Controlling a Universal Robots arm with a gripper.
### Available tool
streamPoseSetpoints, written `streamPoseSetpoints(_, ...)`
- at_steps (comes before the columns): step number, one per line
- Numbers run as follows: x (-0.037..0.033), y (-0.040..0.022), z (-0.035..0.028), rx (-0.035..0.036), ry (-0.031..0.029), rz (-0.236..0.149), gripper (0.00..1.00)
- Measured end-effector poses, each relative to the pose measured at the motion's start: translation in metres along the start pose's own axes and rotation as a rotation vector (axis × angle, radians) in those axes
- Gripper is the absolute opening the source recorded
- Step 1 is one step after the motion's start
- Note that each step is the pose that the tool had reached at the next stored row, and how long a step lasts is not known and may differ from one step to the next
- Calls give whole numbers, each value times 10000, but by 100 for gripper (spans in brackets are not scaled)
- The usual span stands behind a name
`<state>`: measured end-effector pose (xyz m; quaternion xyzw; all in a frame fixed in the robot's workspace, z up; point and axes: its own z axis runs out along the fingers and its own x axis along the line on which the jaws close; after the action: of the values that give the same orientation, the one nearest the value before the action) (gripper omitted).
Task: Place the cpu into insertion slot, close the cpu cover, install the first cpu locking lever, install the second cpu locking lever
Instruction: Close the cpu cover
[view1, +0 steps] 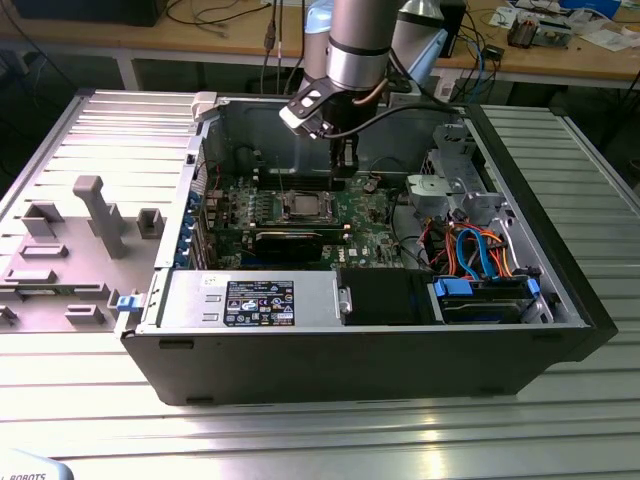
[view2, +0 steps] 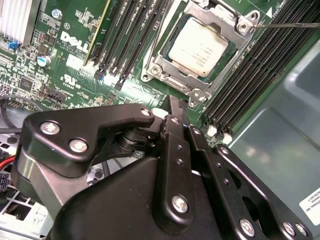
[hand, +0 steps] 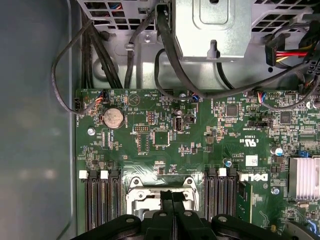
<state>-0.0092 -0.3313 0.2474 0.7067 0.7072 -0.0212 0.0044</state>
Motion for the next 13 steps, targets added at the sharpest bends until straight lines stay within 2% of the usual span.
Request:
streamPoseSetpoints(11, 1, -50, 19, 0, 0, 0, 11)
streamPoseSetpoints(12, 2, -100, 68, 0, 0, -4, 11)
streamPoseSetpoints(13, 7, -199, 164, -1, 1, -5, 11)
